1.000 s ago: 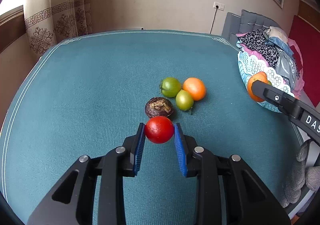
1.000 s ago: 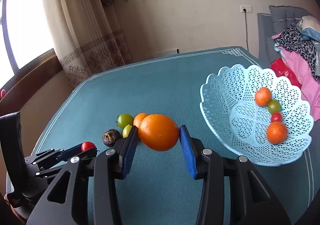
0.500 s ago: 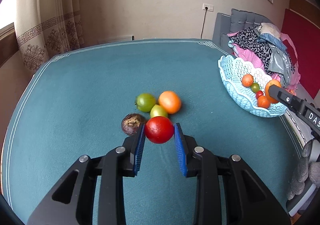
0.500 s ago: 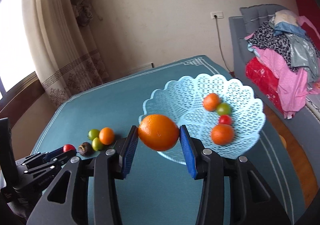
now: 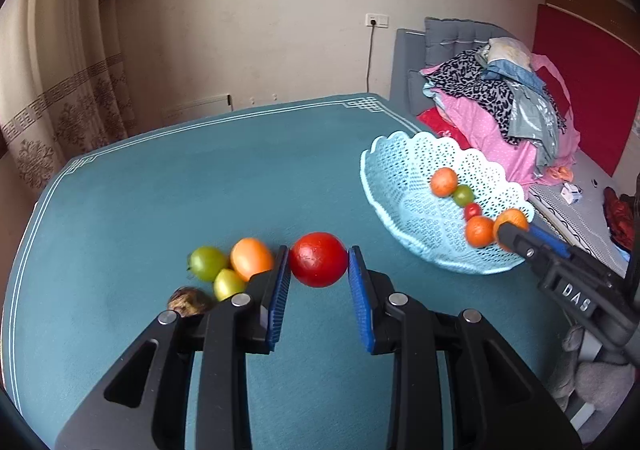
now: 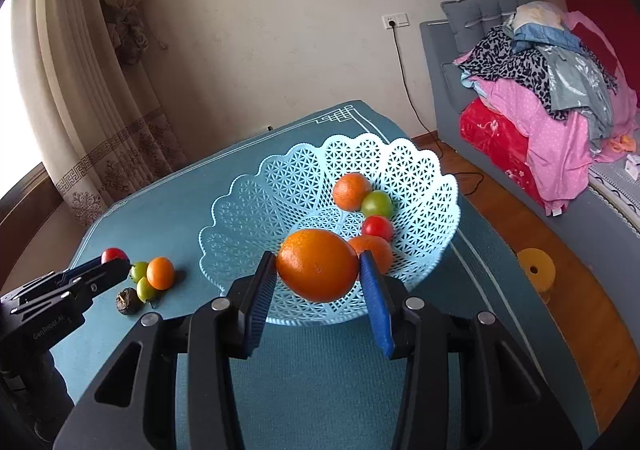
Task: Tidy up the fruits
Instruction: 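Carry red tomato in left gripper and oval orange in right gripper to basket, then open both grippers over basket releasing red tomato and oval orange, then withdraw both grippers from basket toward remaining fruit on table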
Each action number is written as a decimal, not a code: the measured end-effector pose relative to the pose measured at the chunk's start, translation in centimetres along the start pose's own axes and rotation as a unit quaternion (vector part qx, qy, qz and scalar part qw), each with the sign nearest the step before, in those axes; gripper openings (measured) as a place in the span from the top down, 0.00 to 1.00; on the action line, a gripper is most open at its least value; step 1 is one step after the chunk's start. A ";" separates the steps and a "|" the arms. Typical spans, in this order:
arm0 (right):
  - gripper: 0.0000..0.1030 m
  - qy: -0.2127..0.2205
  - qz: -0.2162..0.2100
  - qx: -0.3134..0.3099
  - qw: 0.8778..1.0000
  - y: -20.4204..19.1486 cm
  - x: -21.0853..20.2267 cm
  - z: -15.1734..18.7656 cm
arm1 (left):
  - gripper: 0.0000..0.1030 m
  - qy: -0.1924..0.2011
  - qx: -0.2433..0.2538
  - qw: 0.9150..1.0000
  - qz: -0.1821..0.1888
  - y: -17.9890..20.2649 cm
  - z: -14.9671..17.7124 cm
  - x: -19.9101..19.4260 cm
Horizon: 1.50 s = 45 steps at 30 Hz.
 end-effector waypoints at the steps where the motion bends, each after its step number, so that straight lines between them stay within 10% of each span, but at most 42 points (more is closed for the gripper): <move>1: 0.58 -0.001 -0.002 0.003 1.000 0.2 0.1 0.0 | 0.71 0.001 0.003 1.000 0.004 0.6 -0.4 0.1; 21: 0.55 0.038 0.015 0.048 0.998 3.1 -1.4 -0.9 | 0.71 -0.023 0.037 0.996 0.074 8.3 -2.9 4.8; 23: 0.53 0.036 0.017 0.051 0.998 3.3 -1.3 -0.8 | 0.68 -0.031 0.035 0.996 0.082 8.7 -2.7 5.3; 25: 0.48 0.036 0.020 0.052 0.998 3.4 -1.2 -0.8 | 0.39 -0.038 0.025 0.995 0.092 8.6 -2.5 5.7; 27: 0.48 0.036 0.020 0.053 0.998 3.4 -1.2 -0.7 | 0.31 -0.027 0.008 0.996 0.086 8.0 -2.8 5.7; 45: 0.44 0.022 -0.005 0.007 1.000 -0.4 -1.0 0.4 | 0.08 -0.001 -0.020 1.000 0.005 0.7 -2.5 4.0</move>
Point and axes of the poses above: each gripper's, at about its wrist camera, not at the fingertips, and x roughly the way its jaws point, y to its right, z to its underside, the point moved 10 cm from there along x, roughly the way its jaws point, and after that the axes turned 5 degrees about -y, right-handed, at the moved point
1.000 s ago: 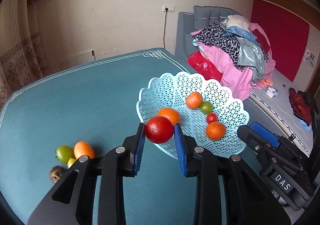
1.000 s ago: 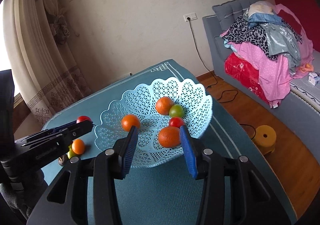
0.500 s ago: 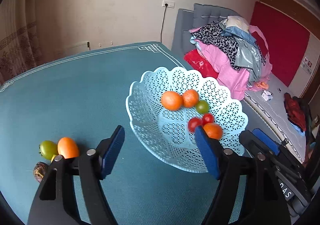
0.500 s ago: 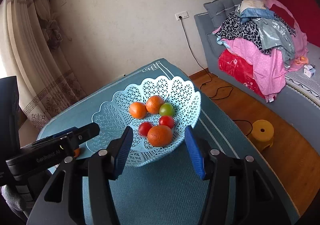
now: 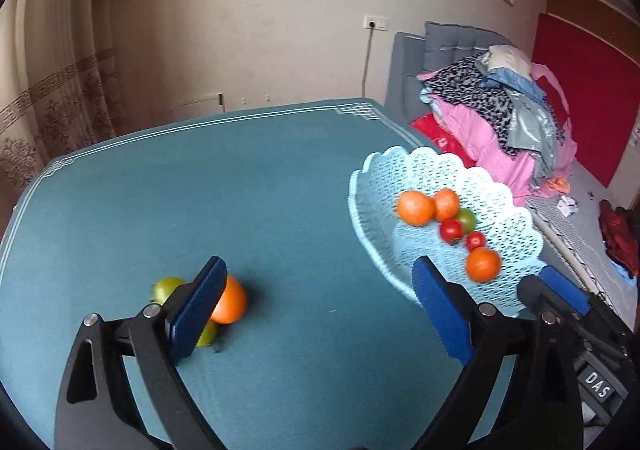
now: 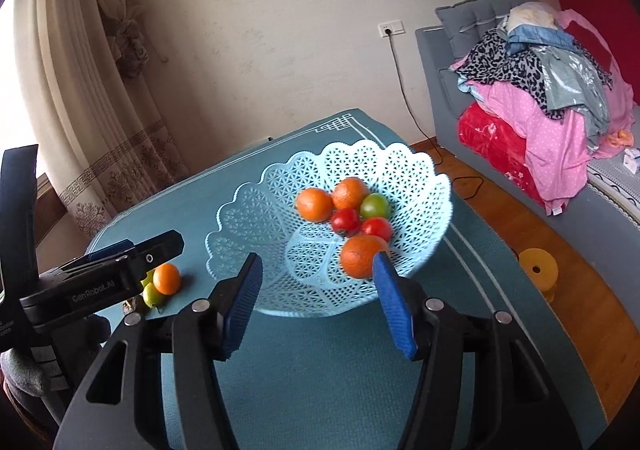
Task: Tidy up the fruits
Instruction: 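Withdraw both grippers from basket toward remaining fruit on table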
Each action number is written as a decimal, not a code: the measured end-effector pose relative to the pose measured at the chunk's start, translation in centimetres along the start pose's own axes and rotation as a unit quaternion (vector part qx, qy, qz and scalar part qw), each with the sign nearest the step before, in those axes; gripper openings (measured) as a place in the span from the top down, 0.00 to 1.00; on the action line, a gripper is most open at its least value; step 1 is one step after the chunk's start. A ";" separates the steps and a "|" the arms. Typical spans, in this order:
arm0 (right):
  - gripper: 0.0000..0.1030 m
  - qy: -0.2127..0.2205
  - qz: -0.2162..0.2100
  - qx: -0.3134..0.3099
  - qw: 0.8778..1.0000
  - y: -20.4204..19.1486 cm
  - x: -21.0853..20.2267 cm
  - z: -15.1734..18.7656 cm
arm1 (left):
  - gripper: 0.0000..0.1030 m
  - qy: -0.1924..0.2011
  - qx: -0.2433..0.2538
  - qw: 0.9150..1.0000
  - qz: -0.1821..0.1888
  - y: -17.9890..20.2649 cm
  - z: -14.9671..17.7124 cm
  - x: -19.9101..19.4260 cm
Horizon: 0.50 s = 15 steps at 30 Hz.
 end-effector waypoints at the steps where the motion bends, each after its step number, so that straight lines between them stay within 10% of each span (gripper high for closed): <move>1: 0.44 -0.001 -0.003 -0.004 1.000 -0.4 0.0 0.1 | 0.08 0.000 -0.004 1.000 -0.004 -0.6 0.1 -0.1; 15: 0.44 -0.023 -0.033 -0.043 0.998 -5.2 0.4 1.9 | 0.08 -0.013 -0.048 0.997 -0.060 -9.0 3.8 -1.4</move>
Point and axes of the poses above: each gripper's, at about its wrist camera, not at the fingertips, and x roughly the way its jaws point, y to its right, z to its underside, the point moved 10 cm from there along x, roughly the way its jaws point, and after that the axes turned 5 degrees about -y, right-handed, at the moved point
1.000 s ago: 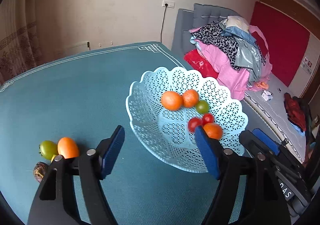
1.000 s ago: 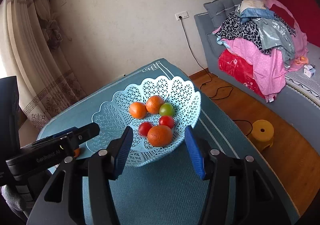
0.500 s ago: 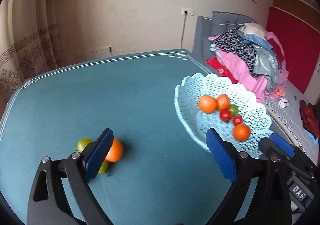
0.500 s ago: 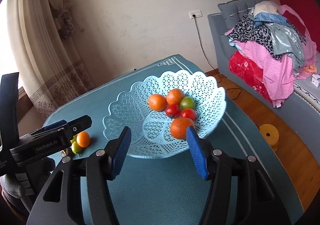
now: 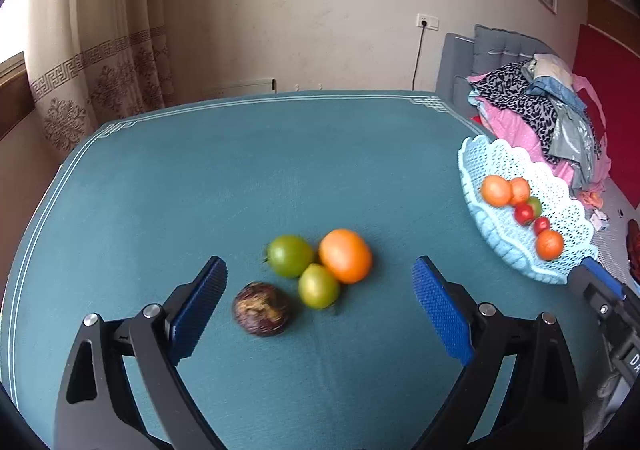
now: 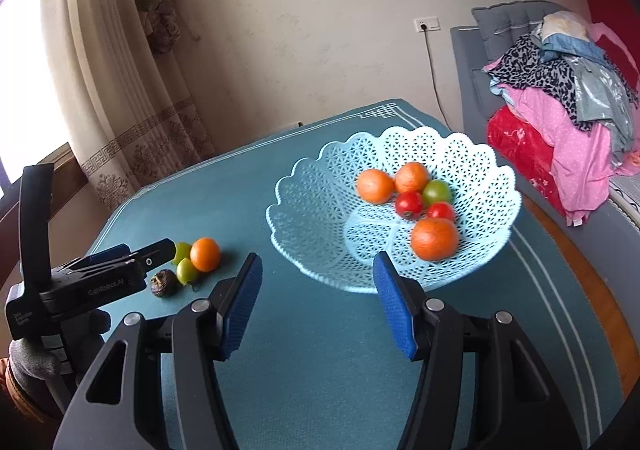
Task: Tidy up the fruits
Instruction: 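Withdraw both grippers from basket toward remaining fruit on table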
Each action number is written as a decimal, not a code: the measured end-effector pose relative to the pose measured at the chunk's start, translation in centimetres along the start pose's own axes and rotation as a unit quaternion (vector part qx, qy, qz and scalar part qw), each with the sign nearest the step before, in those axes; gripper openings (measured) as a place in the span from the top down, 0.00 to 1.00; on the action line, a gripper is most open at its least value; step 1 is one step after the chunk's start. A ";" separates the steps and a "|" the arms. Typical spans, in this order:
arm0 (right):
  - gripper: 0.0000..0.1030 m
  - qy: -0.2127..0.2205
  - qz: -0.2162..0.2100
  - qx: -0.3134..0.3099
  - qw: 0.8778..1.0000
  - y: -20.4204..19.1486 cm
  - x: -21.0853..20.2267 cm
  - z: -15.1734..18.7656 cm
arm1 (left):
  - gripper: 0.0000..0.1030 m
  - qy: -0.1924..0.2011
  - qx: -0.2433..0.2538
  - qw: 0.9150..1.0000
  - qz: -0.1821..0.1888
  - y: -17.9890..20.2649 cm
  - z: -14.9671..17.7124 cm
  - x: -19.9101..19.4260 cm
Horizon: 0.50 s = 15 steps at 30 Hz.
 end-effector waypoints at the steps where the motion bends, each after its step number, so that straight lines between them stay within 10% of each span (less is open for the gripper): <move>1: 0.41 -0.001 0.000 -0.004 1.000 -0.3 0.1 0.1 | 0.08 -0.002 -0.003 1.000 -0.002 -0.4 0.3 0.2; 15: 0.40 -0.018 -0.001 -0.059 0.998 -4.7 0.8 1.8 | 0.20 -0.037 -0.025 0.999 -0.002 -4.3 3.3 1.9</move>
Point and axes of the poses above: each gripper's, at about its wrist camera, not at the fingertips, and x roughly the way its jaws point, y to its right, z to its underside, the point moved 10 cm from there along x, roughly the way its jaws point, and after that the axes turned 5 degrees about -y, right-handed, at the moved point
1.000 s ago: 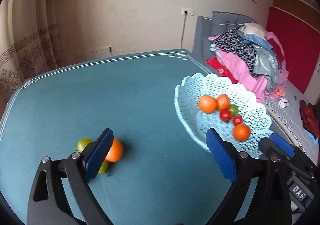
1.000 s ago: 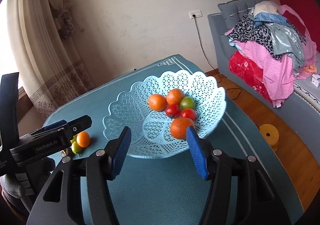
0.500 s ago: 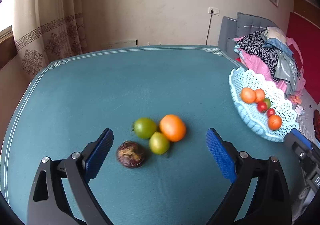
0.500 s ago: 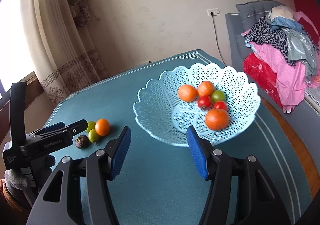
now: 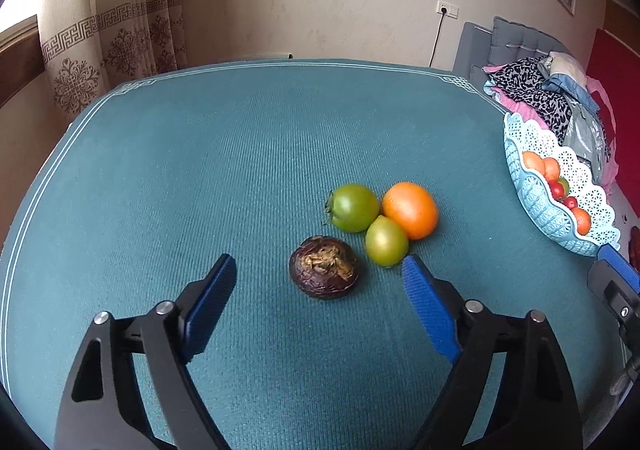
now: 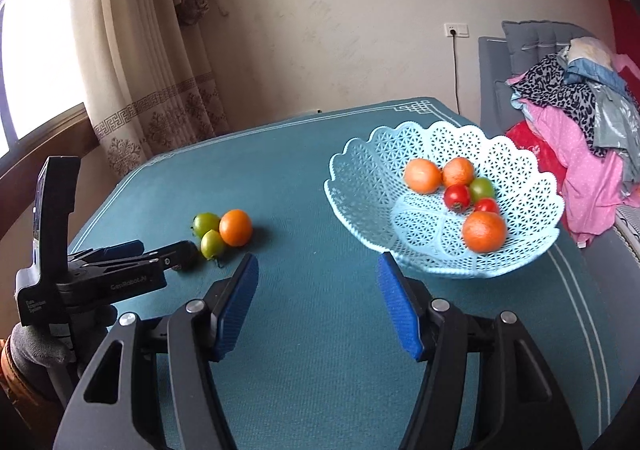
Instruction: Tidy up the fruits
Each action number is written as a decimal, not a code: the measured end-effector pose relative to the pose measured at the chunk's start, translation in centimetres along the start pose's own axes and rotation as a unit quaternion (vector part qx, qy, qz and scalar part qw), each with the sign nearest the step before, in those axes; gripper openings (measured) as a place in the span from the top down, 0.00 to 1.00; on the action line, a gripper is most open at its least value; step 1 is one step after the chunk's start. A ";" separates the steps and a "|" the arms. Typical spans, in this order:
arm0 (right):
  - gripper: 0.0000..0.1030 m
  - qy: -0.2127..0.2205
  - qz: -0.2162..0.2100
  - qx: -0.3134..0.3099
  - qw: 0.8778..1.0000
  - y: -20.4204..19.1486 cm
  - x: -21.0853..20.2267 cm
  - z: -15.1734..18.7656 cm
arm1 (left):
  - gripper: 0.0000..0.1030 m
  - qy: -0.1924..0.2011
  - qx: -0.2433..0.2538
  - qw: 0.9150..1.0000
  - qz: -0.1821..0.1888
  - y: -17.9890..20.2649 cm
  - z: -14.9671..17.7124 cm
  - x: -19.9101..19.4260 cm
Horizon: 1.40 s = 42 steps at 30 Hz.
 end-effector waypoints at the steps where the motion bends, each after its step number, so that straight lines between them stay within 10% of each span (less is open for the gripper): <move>1: 0.40 -0.003 -0.001 -0.004 1.000 -0.4 0.1 0.1 | 0.21 -0.003 -0.001 1.000 0.001 0.0 0.1 0.1; 17: 0.40 -0.050 -0.025 -0.034 0.998 -4.0 3.0 1.5 | 0.58 -0.024 -0.005 0.999 0.029 -0.3 0.5 2.4; 42: 0.53 -0.137 -0.089 -0.074 0.984 -11.7 11.6 1.1 | 0.58 0.011 -0.067 0.997 -0.040 -6.3 -0.2 0.0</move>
Point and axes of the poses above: each gripper's, at about its wrist camera, not at the fingertips, and x roughly the way its jaws point, y to its right, z to its underside, the point moved 10 cm from there along x, roughly the way its jaws point, and after that the axes turned 5 degrees about -y, right-handed, at the moved point
